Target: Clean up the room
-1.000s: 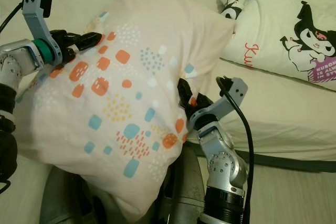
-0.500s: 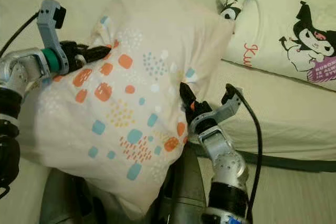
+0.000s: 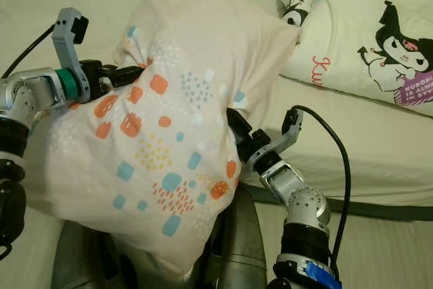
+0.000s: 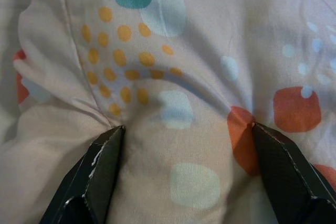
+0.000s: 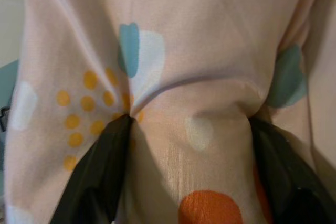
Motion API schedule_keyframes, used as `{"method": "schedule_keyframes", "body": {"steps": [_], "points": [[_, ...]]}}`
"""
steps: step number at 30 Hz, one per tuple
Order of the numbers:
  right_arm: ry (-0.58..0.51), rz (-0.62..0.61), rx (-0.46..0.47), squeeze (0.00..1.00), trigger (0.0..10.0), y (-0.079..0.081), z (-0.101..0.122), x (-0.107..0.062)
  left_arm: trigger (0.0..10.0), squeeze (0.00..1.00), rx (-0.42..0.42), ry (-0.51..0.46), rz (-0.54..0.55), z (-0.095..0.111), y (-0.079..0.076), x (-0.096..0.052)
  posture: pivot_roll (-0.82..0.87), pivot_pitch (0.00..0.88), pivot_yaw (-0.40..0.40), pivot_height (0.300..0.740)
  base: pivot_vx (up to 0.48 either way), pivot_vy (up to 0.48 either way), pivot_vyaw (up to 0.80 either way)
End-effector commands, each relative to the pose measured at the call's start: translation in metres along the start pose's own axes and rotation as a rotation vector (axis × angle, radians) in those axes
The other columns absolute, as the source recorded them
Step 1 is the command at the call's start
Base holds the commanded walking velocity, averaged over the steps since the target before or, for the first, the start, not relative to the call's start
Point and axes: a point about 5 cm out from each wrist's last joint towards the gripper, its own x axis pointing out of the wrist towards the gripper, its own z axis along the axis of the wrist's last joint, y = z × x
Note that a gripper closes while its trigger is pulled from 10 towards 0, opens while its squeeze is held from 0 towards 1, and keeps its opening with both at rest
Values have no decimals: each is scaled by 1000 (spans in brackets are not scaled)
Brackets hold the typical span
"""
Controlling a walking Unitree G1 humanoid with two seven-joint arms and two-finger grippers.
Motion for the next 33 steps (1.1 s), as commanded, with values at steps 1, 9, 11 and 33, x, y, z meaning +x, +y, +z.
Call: {"method": "schedule_keyframes", "body": {"steps": [1,9,11,33], "points": [[60,47,30,0,0,2,-12,5,10000,0,-38,63,-43,-19,-6,7,-8,158,-14,400,0,0,0],[-36,188,-2,0,0,14,9,-3,10000,0,-58,42,-28,-9,0,1,-10,164,-8,400,0,0,0],[-59,239,1,0,0,21,13,-5,10000,0,-60,26,-22,-4,1,0,-13,165,-5,400,0,0,0],[-118,32,-140,0,0,1,38,-51,10000,0,34,-74,52,43,18,-19,-25,177,-9,400,0,0,0]]}}
